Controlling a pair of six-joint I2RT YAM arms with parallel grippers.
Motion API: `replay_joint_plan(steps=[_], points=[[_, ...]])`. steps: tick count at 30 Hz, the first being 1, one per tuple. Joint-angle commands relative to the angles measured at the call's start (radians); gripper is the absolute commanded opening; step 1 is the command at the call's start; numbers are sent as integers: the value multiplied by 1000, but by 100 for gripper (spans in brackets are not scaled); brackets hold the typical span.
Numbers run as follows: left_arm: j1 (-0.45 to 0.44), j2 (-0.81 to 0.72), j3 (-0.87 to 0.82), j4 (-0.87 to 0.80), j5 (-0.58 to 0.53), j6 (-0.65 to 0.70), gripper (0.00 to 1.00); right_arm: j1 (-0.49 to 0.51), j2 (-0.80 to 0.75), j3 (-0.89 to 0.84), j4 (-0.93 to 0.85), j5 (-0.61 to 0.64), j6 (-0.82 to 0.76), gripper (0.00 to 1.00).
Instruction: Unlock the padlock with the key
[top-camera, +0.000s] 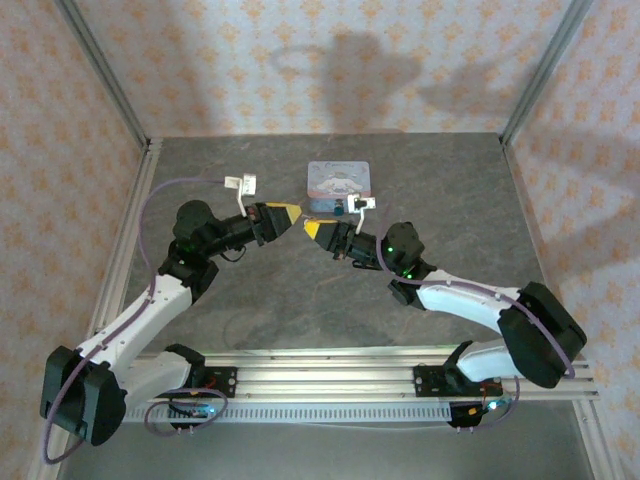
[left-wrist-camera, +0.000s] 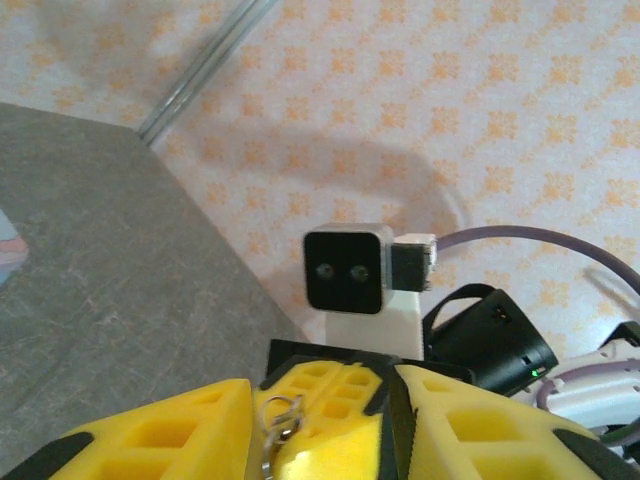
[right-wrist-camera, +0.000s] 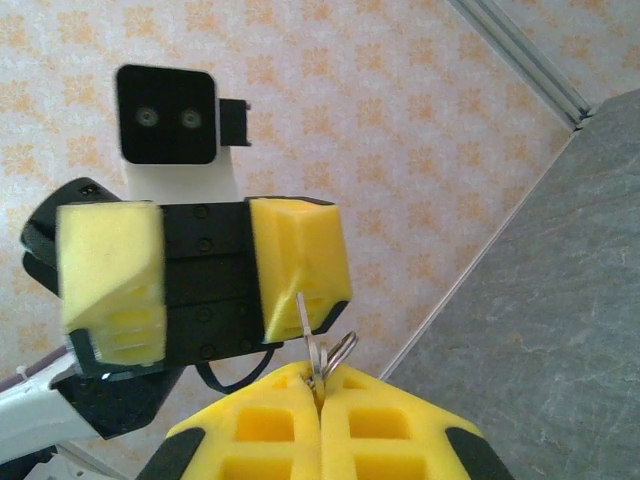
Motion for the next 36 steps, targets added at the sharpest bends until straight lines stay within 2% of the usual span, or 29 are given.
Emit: replay_joint_plan(steps=[1, 8, 19, 26, 36], points=[[-22, 10, 47, -20, 33, 34, 40, -4, 9, 18, 58, -18, 9, 0], [-28, 13, 54, -111, 4, 96, 39, -4, 2, 18, 57, -14, 7, 0], [-12, -3, 34, -142, -43, 112, 42, -4, -10, 16, 30, -17, -4, 0], [-12, 20, 33, -93, -9, 78, 42, -4, -5, 26, 29, -22, -2, 0], [-20, 48, 54, -75, 32, 68, 34, -2, 9, 36, 34, -30, 3, 0]])
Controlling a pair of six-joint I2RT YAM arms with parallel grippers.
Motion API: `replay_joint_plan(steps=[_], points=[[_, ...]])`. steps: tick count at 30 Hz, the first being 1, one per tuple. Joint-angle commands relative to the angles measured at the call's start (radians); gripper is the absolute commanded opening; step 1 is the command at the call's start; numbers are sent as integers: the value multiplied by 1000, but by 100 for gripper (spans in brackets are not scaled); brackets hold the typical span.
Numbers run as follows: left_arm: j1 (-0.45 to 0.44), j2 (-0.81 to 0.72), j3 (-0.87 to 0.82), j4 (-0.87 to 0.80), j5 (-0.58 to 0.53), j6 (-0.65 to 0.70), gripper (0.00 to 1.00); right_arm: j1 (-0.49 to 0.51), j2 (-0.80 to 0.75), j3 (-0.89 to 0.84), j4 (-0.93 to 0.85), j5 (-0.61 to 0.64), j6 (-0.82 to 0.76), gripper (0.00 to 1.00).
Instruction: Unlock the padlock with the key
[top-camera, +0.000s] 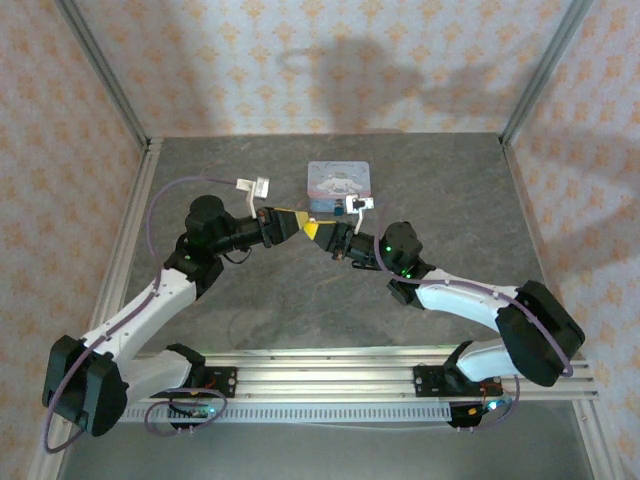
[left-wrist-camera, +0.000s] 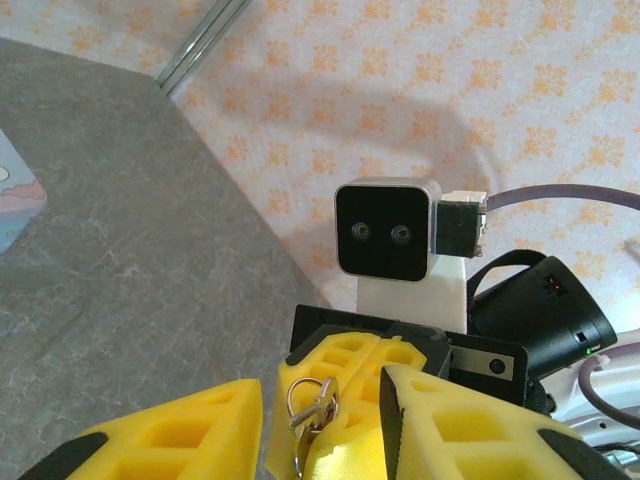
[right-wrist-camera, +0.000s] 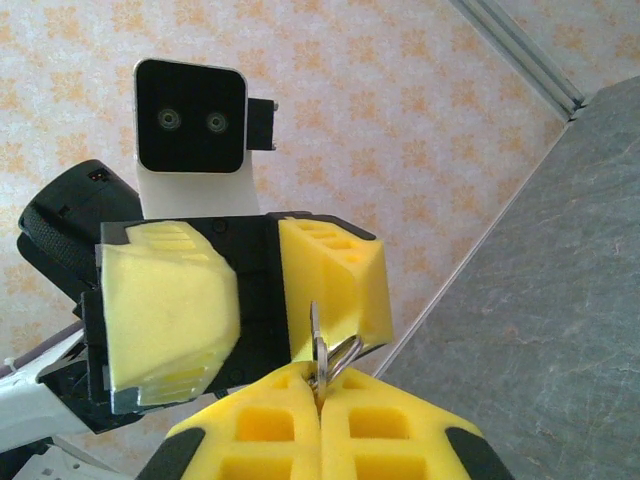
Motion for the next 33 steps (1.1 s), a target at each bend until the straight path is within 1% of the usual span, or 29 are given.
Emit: replay_joint_plan(steps=[1, 5, 12, 16, 18, 19, 20, 21, 23, 25, 26, 27, 29, 31, 33], points=[[1, 1, 26, 45, 32, -1, 33, -2, 3, 32, 45, -30, 0, 0], [1, 0, 30, 41, 32, 7, 28, -2, 13, 34, 43, -42, 3, 0], [-8, -14, 57, -39, 43, 64, 9, -1, 17, 36, 29, -47, -5, 0], [-8, -30, 86, -141, 55, 127, 0, -1, 11, 39, 9, -44, -16, 0], [-8, -39, 112, -236, 55, 203, 0, -1, 4, 45, -22, -44, -30, 0], [-8, -42, 136, -310, 56, 257, 0, -1, -7, 49, -60, -42, -45, 0], [-8, -42, 169, -402, 53, 326, 0, -1, -25, 54, -118, -45, -74, 3], [-8, -40, 202, -494, 48, 391, 0, -1, -46, 62, -195, -54, -117, 9], [-8, -24, 302, -741, 4, 572, 0, -1, -109, 104, -499, -68, -272, 33], [-8, 9, 403, -958, -28, 737, 0, -1, -162, 151, -785, -57, -426, 48], [-8, 32, 453, -1058, -40, 814, 0, -1, -204, 170, -906, -44, -494, 52], [-7, 50, 493, -1126, -47, 866, 0, -1, -230, 181, -988, -30, -542, 54], [-7, 92, 567, -1247, -43, 958, 0, -1, -280, 202, -1114, 0, -632, 57], [-7, 127, 616, -1315, -20, 1012, 0, -1, -308, 218, -1150, 3, -681, 59], [-7, 161, 655, -1362, 5, 1047, 0, 2, -315, 230, -1128, -15, -695, 60]])
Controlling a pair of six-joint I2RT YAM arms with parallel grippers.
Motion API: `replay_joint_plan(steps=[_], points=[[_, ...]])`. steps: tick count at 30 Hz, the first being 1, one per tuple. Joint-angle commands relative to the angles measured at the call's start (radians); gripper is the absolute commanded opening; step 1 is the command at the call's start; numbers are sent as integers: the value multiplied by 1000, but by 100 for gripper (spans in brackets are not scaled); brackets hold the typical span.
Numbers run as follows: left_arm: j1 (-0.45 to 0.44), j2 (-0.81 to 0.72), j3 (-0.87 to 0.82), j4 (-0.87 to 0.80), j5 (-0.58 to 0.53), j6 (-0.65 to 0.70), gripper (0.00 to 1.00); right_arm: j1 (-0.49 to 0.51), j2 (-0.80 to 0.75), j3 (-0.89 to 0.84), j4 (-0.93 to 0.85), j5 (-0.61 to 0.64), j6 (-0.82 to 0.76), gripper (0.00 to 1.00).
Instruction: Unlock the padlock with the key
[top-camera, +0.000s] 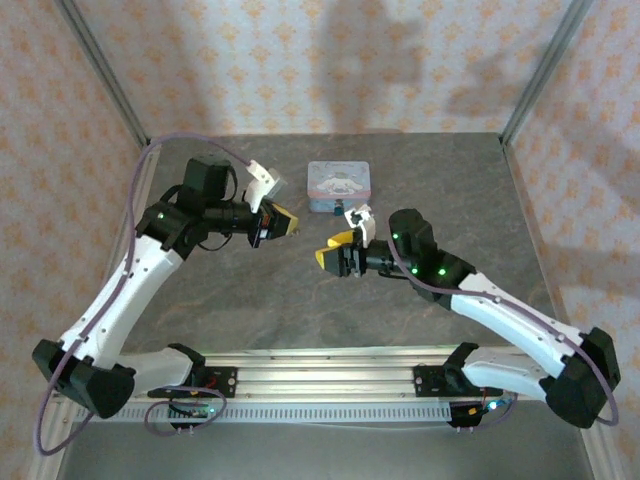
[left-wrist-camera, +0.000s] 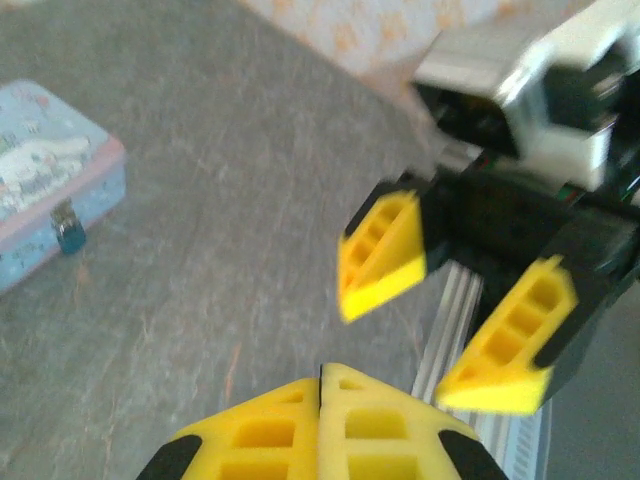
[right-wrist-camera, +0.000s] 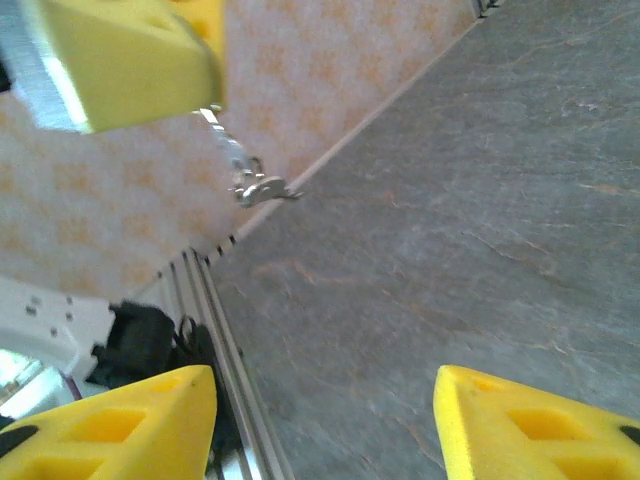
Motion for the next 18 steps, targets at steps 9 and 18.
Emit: replay_joint_plan(steps=[9, 18], points=[[-6, 100, 128, -343, 137, 241, 0, 62, 126, 131, 30, -95, -116, 59], [-5, 108, 126, -362, 179, 250, 0, 100, 227, 174, 90, -128, -108, 17]])
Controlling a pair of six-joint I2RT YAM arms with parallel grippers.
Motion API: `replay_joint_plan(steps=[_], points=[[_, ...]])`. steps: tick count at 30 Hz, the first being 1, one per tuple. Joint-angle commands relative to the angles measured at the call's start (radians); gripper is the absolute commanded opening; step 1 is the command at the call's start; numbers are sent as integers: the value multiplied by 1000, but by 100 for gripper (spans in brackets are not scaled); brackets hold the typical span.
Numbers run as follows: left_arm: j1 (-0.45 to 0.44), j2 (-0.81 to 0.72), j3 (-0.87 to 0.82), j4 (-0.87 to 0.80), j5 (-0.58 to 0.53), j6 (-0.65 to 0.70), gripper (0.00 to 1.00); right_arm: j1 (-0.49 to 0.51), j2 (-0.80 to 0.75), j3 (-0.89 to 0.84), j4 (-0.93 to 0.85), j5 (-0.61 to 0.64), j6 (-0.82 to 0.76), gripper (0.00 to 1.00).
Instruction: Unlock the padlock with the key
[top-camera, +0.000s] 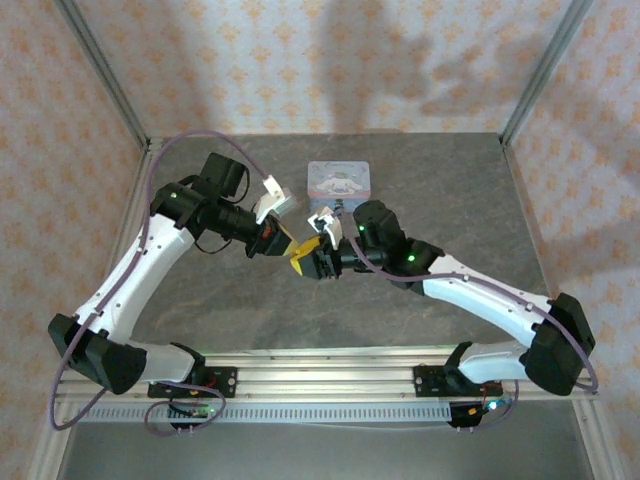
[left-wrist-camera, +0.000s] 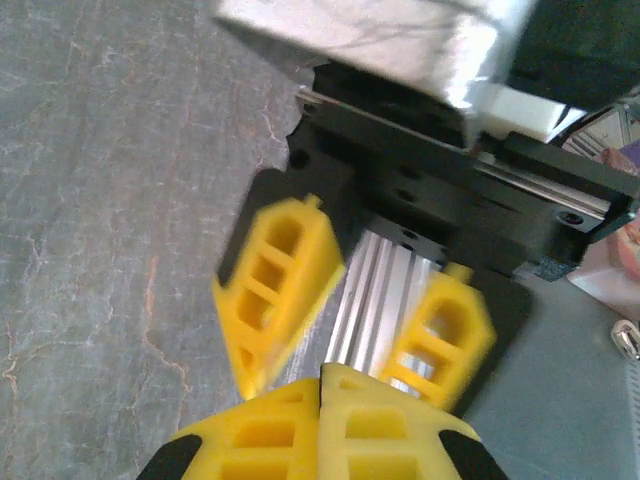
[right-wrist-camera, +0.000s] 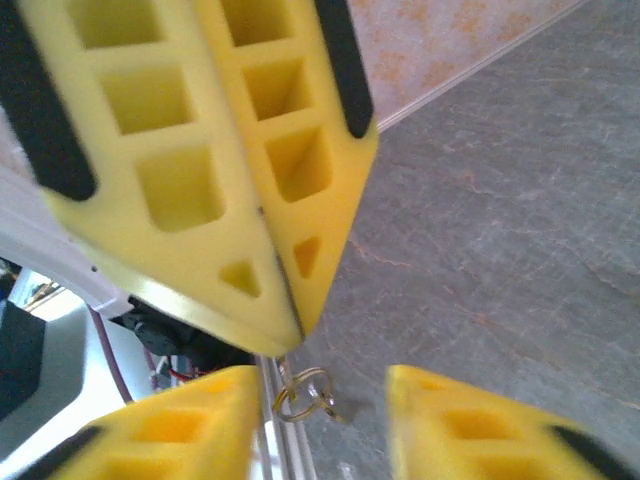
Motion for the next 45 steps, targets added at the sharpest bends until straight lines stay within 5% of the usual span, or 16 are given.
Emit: replay_joint_plan(steps=[1, 3, 9, 10, 13, 16, 25, 45], points=[[-5, -5, 25, -41, 38, 22, 0, 4, -2, 29, 59, -23, -10, 8], [-4, -6, 26, -42, 25, 23, 0, 3, -7, 22, 59, -26, -13, 0], [6, -18, 5, 50, 62, -47, 1, 4, -22, -25, 139, -22, 43, 0], [8, -25, -9, 94, 53, -88, 8, 2, -26, -41, 180, -16, 70, 0], [14, -64, -61, 212, 20, -176, 51, -1, -33, -90, 306, 2, 154, 0], [49, -118, -142, 366, 4, -298, 62, -14, -34, -135, 429, 27, 249, 0], [102, -254, -419, 766, 35, -590, 49, -41, -26, -224, 663, 98, 432, 0], [101, -218, -413, 762, 178, -559, 32, -41, 0, -204, 676, 33, 455, 0]])
